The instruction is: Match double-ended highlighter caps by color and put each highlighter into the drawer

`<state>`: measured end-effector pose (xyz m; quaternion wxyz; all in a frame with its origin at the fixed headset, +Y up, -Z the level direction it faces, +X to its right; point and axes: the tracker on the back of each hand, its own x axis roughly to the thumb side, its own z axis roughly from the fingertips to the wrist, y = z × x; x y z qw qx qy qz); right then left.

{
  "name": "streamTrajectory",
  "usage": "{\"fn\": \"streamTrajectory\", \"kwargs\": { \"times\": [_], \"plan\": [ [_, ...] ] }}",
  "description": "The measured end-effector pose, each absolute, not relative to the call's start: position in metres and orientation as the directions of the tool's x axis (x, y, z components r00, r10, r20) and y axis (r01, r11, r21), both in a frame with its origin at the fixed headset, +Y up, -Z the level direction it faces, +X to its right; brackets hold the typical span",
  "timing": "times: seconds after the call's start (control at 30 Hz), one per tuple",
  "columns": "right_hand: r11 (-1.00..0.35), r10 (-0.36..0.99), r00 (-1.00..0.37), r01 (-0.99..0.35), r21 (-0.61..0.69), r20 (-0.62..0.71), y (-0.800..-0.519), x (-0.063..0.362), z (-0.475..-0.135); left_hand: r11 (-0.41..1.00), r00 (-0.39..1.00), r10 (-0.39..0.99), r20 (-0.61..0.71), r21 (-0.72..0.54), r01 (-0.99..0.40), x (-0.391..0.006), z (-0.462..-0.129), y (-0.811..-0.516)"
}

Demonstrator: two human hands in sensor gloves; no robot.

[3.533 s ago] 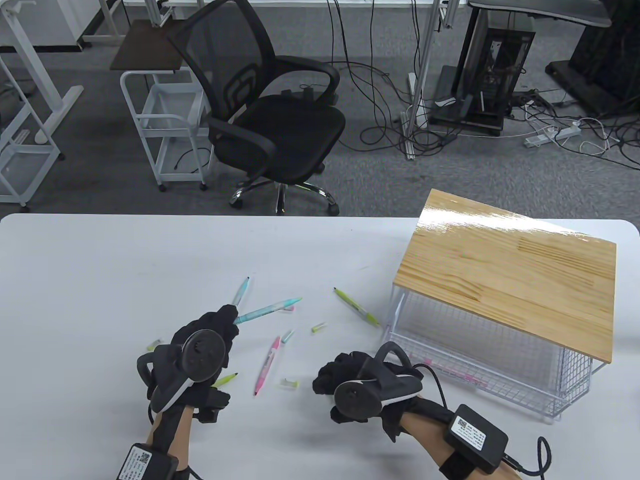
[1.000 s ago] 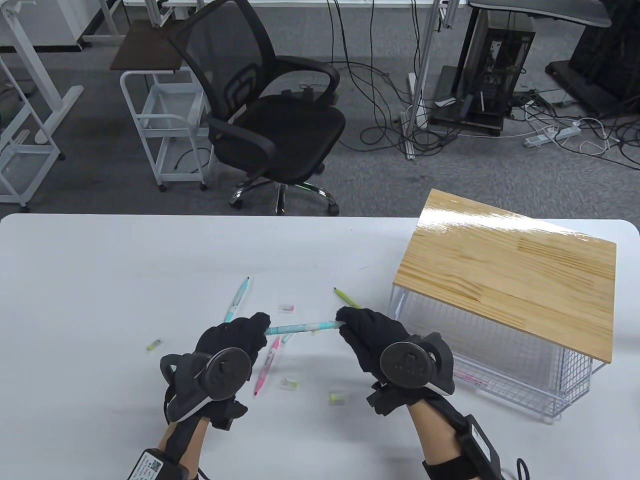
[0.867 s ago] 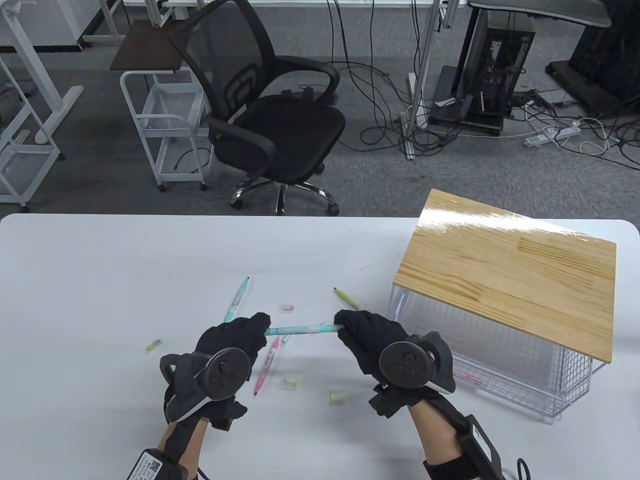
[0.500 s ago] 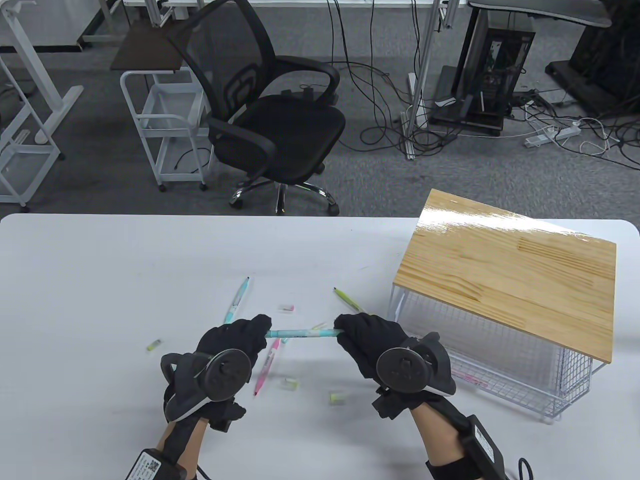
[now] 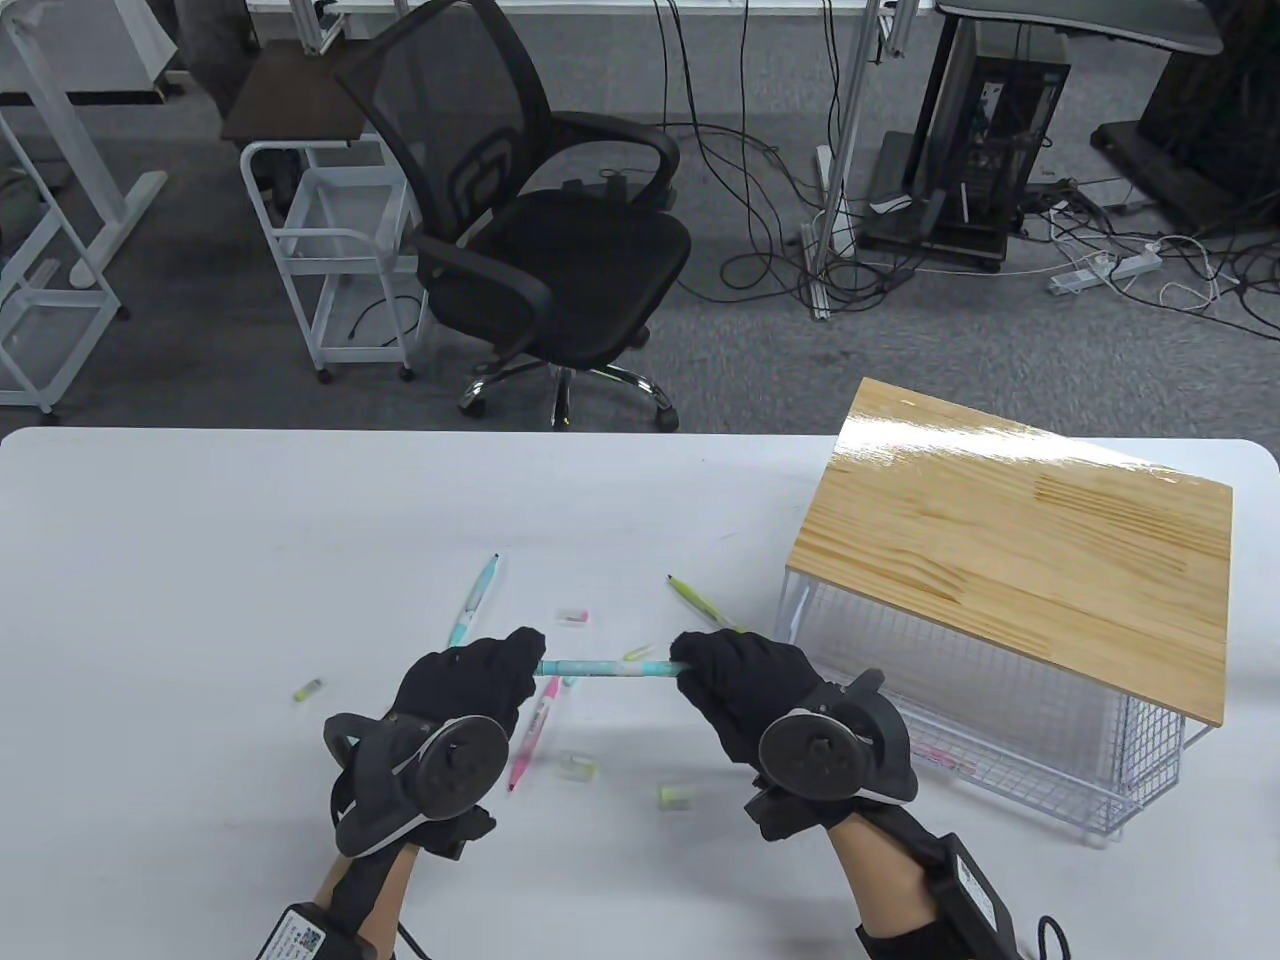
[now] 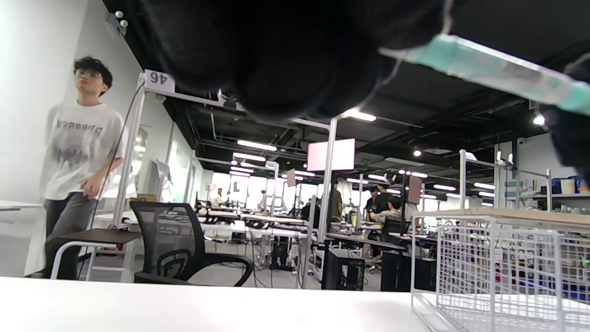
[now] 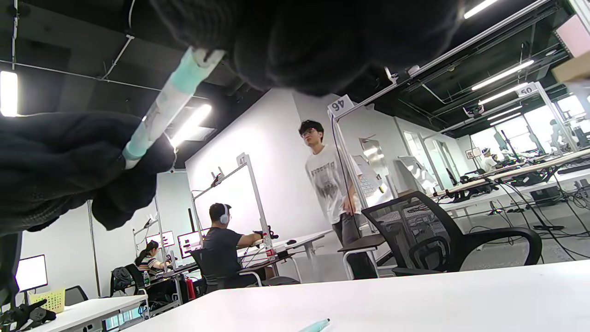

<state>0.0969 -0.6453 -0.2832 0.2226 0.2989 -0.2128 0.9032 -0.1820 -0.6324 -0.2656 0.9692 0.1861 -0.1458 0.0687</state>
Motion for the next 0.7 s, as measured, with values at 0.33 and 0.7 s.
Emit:
{"fn": "streamTrajectory", "kwargs": {
  "times": [0.33, 0.7],
  "plan": [
    [-0.825, 0.243, -0.735, -0.499, -0.263, 0.633, -0.6452, 0.0943, -0.2815, 0.923, 0.953, 0.042, 0.300, 0.354, -0.152, -0.1789, -0.2647, -0.6331],
    [-0.823, 0.223, -0.744, -0.490, -0.287, 0.630, -0.6442, 0.0940, -0.2798, 0.918, 0.952, 0.029, 0.303, 0.369, -0.146, -0.1761, -0.2617, -0.6308]
  ]
}}
